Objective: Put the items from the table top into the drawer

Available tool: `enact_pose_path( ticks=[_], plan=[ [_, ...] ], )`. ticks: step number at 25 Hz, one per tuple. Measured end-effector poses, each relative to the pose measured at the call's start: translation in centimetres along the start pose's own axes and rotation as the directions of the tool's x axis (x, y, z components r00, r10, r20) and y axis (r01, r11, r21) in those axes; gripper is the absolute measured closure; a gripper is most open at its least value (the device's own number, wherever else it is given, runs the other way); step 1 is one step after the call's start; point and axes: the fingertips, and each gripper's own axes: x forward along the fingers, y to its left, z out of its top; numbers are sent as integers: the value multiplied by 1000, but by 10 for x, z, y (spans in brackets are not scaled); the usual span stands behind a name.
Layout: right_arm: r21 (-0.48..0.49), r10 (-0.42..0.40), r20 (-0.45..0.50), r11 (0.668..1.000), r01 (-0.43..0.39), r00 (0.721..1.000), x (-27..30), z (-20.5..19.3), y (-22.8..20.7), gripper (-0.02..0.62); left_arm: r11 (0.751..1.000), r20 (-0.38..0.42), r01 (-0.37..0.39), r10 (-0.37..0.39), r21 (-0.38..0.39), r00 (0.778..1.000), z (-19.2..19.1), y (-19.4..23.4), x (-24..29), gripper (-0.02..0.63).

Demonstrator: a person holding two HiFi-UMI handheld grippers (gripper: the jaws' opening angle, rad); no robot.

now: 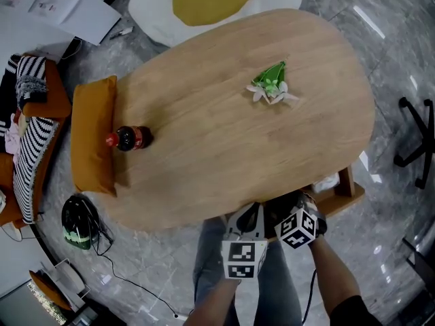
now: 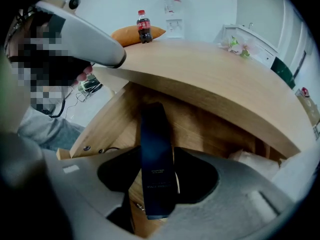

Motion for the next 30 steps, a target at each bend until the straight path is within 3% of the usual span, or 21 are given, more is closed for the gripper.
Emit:
enact_pose_path(
  ticks=[5,9,16,23,30],
  plan=[
    [67,-9,3,998,9,1000,2,1,-4,388,1000,10,9,-9,-9,1000,2,-1,-2,589],
    [122,-14,15,992,12,1000,-5,5,-7,299,1000,-1,9,-9,3,1000,3,0,-6,589],
    [136,-16,51,991,8,999,-41,17,1,298,999,4,18,-19,26,1000,16,-4,-22,589],
    [279,-64,118,960,29,991,-108,51,0,291,997,22,33,-35,65,999,45,-20,-56,589],
    [394,-167,257,918,55,952,-204,110,-8,285,998,109,59,-63,38,992,99,-44,-105,589]
  ],
)
